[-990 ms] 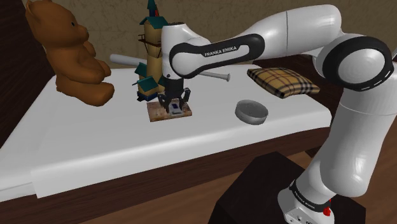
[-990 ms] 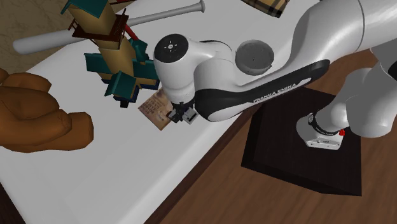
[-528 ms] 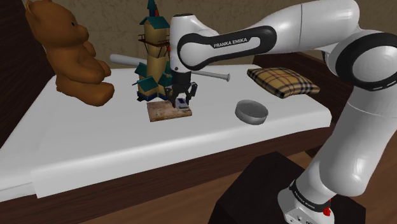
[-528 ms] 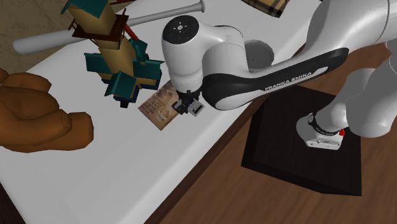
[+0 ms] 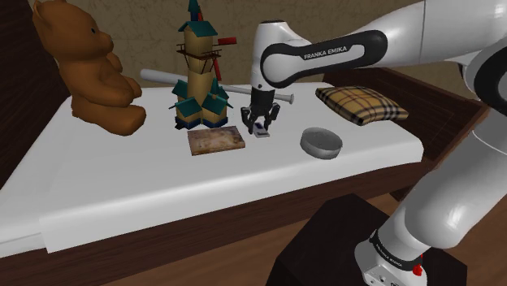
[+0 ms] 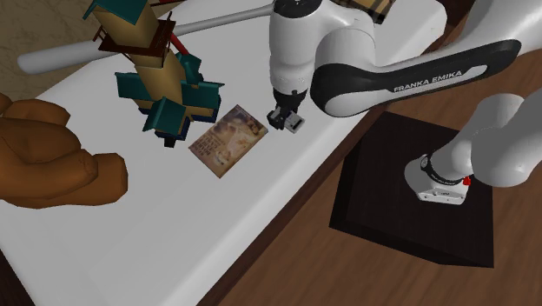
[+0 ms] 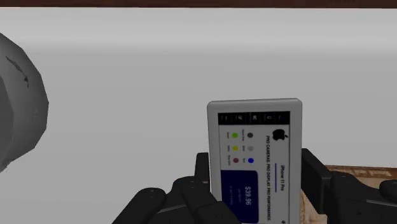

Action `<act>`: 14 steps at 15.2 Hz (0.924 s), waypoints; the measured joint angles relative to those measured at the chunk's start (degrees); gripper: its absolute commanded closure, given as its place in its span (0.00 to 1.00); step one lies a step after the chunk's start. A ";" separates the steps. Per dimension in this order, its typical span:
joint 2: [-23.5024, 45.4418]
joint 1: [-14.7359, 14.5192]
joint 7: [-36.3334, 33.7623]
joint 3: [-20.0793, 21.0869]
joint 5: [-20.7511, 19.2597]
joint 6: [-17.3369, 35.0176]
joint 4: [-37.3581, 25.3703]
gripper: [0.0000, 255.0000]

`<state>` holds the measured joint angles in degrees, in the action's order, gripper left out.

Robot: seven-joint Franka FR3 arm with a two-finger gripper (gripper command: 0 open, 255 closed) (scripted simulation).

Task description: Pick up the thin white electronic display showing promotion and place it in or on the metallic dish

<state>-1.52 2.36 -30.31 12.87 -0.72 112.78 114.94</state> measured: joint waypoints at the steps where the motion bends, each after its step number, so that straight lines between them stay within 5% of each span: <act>1: -1.40 0.65 1.47 -0.70 0.29 0.36 1.70 1.00; 14: -15.04 7.67 18.58 -10.84 0.08 1.09 15.83 1.00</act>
<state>-16.56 10.02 -11.73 2.03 -0.64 113.88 130.77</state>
